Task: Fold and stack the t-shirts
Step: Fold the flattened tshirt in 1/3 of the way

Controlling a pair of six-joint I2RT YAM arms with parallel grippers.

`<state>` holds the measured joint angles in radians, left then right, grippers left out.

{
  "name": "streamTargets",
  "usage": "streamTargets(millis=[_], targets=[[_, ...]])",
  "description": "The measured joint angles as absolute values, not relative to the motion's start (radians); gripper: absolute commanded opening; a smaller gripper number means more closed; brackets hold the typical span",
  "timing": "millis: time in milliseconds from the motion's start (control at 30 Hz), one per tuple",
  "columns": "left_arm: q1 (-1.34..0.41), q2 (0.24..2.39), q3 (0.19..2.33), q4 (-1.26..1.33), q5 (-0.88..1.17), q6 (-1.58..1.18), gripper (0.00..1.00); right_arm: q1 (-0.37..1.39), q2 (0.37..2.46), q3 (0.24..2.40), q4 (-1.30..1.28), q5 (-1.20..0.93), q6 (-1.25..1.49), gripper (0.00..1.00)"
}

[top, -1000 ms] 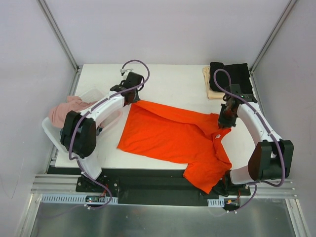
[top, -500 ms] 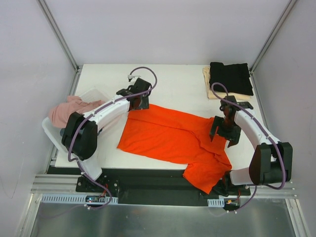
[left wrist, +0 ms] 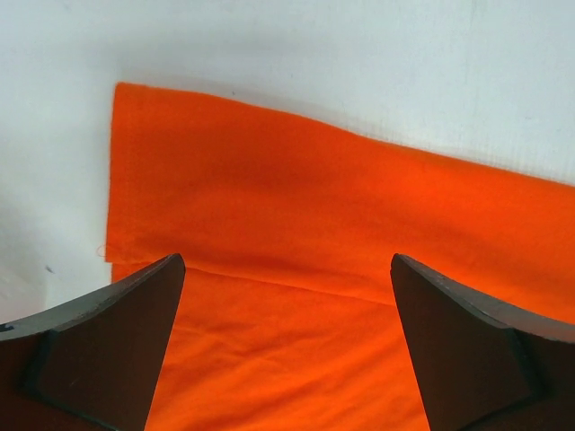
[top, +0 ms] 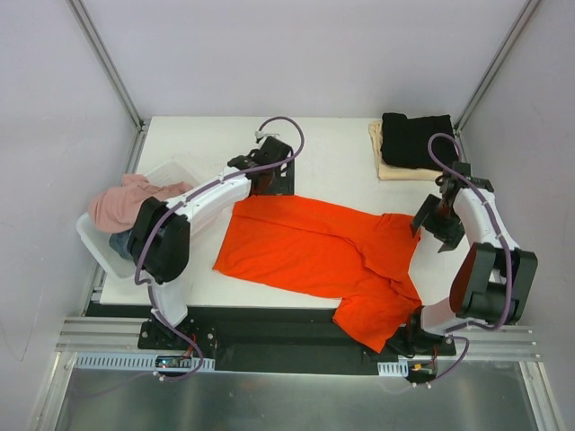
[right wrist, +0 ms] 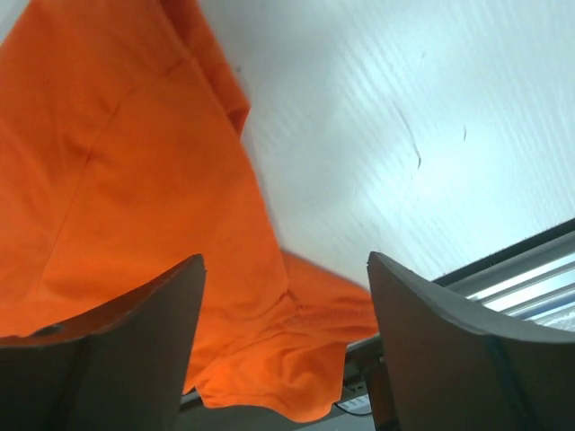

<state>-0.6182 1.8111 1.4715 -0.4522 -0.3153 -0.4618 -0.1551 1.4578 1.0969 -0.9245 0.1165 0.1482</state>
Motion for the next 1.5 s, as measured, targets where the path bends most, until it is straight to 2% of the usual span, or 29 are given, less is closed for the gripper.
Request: streamTargets(millis=[333, 767, 1133, 1200, 1233, 1500], targets=[[-0.553, 1.945, 1.473, -0.463, -0.242, -0.466, 0.99, -0.281, 1.666, 1.134, -0.867, 0.16, 0.157, 0.5], [-0.521, 2.008, 1.475, -0.462, -0.209, -0.466, 0.99, -0.265, 1.804, 1.216, -0.802, 0.099, 0.168, 0.47], [-0.514, 2.009, 1.473, -0.462, -0.21, -0.468, 0.99, -0.206, 1.869, 1.237, -0.789, 0.093, 0.167, 0.37], [-0.509, 2.009, 1.47, -0.461, -0.21, -0.469, 0.99, -0.202, 1.876, 1.244, -0.789, 0.089, 0.167, 0.32], [-0.508, 2.009, 1.468, -0.461, -0.21, -0.469, 0.99, -0.199, 1.877, 1.246, -0.789, 0.086, 0.167, 0.23], [-0.502, 2.011, 1.46, -0.462, -0.21, -0.48, 0.98, -0.183, 1.877, 1.245, -0.764, 0.036, 0.185, 0.01]])
